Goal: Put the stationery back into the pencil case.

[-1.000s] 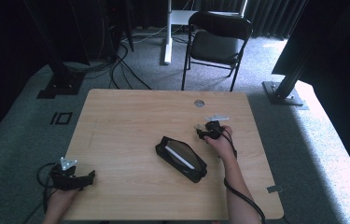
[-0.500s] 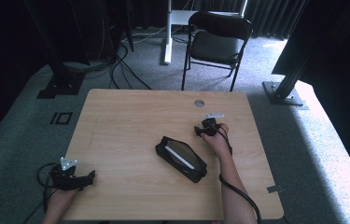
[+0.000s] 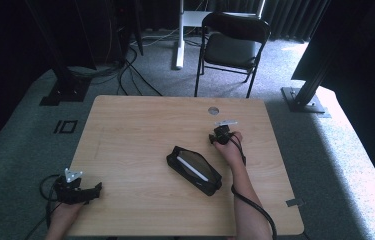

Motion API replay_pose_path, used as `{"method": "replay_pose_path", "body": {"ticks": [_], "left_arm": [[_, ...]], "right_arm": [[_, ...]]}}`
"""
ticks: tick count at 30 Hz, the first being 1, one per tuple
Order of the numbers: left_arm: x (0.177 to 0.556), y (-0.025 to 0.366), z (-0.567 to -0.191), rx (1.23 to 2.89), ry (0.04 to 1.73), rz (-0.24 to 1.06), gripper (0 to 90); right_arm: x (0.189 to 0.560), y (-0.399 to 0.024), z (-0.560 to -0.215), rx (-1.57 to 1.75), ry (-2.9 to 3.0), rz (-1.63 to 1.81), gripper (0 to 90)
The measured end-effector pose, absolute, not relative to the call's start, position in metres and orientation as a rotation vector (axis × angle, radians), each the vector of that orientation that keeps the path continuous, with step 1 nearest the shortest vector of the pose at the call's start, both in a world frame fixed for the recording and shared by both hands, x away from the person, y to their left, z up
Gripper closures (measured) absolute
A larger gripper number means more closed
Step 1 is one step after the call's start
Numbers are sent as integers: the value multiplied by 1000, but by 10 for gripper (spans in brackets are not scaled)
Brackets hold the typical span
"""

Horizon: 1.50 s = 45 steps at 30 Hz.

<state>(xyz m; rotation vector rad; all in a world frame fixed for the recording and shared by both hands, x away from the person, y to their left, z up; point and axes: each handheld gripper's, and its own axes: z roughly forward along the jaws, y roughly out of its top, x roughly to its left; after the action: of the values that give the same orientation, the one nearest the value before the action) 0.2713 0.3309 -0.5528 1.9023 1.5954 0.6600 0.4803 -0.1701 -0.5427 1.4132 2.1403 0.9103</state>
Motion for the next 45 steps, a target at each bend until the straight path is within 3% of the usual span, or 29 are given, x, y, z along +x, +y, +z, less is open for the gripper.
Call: {"method": "replay_pose_path", "body": {"ticks": [45], "left_arm": [[271,331,-553,1903,1595,660,4]], "right_arm": [[411,-175,-456,1192,2242,1057,685]]}}
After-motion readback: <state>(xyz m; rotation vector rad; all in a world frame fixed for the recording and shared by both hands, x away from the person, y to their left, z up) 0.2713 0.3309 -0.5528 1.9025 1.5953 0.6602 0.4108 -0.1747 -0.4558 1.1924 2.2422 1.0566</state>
